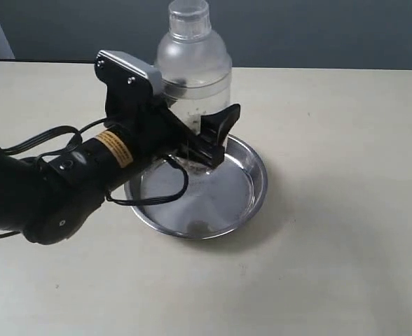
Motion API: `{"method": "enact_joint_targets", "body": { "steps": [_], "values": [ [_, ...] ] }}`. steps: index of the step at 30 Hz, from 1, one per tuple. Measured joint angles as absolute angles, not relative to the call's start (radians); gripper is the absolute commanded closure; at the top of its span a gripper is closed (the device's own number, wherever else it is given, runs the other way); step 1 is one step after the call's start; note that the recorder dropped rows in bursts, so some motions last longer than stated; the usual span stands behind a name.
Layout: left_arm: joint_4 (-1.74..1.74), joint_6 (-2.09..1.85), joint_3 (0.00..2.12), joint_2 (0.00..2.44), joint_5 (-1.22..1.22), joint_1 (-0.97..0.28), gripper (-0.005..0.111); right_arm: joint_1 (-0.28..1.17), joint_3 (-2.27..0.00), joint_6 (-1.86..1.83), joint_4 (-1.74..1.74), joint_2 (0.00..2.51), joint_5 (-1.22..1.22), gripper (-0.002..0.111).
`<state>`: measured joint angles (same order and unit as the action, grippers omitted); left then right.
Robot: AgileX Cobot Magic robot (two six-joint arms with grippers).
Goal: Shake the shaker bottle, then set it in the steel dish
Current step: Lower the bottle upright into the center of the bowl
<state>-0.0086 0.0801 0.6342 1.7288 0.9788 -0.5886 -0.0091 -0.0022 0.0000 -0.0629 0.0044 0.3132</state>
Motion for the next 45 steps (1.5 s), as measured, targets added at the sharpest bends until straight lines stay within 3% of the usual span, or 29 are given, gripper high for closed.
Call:
{"method": "enact_joint_targets", "body": {
  "steps": [21, 45],
  "values": [
    [-0.108, 0.047, 0.631, 2.003, 1.159, -0.589, 0.106, -0.009, -0.002, 0.0, -0.063, 0.004, 0.313, 0.109],
    [-0.185, 0.136, 0.656, 2.096, 1.234, -0.589, 0.106, -0.009, -0.002, 0.0, -0.063, 0.004, 0.313, 0.109]
  ]
}}
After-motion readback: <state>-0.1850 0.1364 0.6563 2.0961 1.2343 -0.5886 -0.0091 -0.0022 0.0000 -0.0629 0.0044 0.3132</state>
